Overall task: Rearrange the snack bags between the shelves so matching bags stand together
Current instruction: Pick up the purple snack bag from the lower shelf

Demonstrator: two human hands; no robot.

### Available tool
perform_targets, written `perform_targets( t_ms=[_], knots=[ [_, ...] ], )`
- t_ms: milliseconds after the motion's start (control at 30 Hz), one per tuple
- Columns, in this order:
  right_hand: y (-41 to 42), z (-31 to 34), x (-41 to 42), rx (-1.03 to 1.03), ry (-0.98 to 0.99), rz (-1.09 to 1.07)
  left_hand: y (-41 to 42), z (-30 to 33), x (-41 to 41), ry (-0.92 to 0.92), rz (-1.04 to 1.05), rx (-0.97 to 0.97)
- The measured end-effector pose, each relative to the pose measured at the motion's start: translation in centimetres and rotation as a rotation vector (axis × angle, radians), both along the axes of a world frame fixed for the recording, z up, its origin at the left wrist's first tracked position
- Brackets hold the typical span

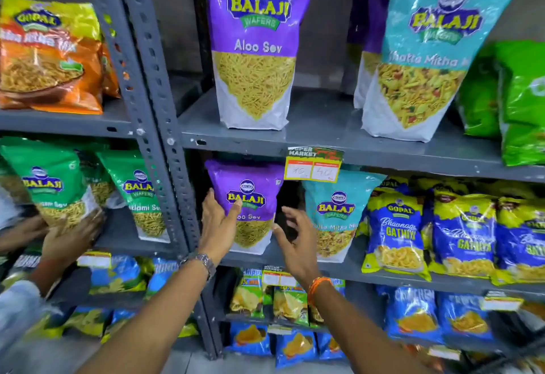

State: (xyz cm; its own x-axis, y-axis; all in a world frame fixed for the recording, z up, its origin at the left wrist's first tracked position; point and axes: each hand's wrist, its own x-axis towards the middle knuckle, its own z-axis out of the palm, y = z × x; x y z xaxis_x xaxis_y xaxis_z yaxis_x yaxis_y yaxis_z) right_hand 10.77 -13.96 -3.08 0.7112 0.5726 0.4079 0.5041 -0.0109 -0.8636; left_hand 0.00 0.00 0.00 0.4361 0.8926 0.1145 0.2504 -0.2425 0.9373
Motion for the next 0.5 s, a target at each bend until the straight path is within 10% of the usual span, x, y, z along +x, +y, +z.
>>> perform_targets(
  t_ms=[500],
  knots=[
    [7.9, -4.6, 5.1, -0.243, 0.397, 0.291, 3.8, -3.8, 2.9, -0.261, -0.006, -0.168]
  ],
)
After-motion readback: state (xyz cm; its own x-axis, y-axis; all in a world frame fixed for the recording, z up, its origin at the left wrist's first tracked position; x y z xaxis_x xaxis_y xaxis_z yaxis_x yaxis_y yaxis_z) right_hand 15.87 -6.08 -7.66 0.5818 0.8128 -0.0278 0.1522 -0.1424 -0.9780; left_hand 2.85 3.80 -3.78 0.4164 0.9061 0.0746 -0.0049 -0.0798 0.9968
